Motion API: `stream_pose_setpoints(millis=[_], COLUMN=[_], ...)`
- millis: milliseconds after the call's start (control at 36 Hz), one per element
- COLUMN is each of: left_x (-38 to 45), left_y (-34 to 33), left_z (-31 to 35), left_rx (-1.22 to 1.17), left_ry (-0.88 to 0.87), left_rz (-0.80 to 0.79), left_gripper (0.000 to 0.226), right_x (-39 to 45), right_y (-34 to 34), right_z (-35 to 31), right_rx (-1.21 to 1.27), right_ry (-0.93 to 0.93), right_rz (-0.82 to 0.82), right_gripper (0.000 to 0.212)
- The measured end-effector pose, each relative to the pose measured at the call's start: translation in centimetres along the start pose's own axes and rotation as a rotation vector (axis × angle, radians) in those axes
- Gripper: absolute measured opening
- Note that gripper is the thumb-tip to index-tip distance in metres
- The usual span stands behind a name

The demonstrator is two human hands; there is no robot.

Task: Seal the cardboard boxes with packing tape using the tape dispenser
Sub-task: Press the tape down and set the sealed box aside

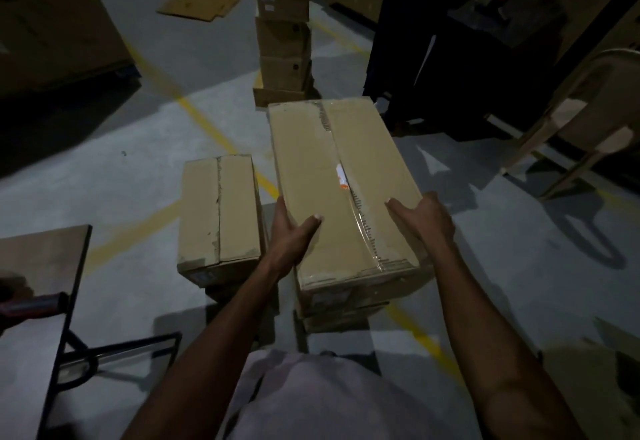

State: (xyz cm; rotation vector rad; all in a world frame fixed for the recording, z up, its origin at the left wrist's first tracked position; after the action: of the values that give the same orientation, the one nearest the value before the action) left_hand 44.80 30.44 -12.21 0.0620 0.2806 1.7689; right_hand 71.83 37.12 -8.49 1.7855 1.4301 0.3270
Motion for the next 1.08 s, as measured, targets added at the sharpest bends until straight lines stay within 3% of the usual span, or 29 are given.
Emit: stream_pose_setpoints(millis=[167, 333, 583, 778, 1083], left_x=[0.4, 0.0, -0.2, 1.6, 4.9], left_y=[-1.0, 0.0, 4.0, 11.4, 27.0], left_z=[-0.2, -1.0, -2.6, -4.7, -11.2], left_rx=[0.067, 0.047, 0.061, 0.09, 0.183], left_ry=[0.027, 0.059, 0.203, 0.246, 0.449], left_rz=[-0.062, -0.015, 0.005, 0.017, 0.176], left_gripper=[0.081, 0.076, 0.063, 0.041, 0.038], right_x=[-0.6, -4.2, -9.1, -11.8, -13.1], right_y=[-1.3, -4.2, -11.8, -17.3, -27.9], right_z=[0.6, -2.4, -7.7, -14.5, -21.6], right_rx=[0.012, -0.165, -0.19, -0.07, 0.057], right_ry=[-0.088, -0.005, 0.227, 0.399, 0.491], right_rz=[-0.002, 0.134, -0.11, -0.209, -0.248], right_gripper=[0.093, 0.078, 0.084, 0.072, 0.045])
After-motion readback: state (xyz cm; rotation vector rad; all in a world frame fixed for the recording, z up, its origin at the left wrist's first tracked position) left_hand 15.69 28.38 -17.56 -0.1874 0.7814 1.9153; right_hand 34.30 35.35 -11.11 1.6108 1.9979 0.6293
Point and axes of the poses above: each hand's wrist, its own x-axis towards the middle knuckle, its own y-axis out of the back of the hand, z = x × y, the point moved 2 cm from there along x, towards the middle knuckle, and after that the axes turned 8 degrees about x, right-handed, at the moved point
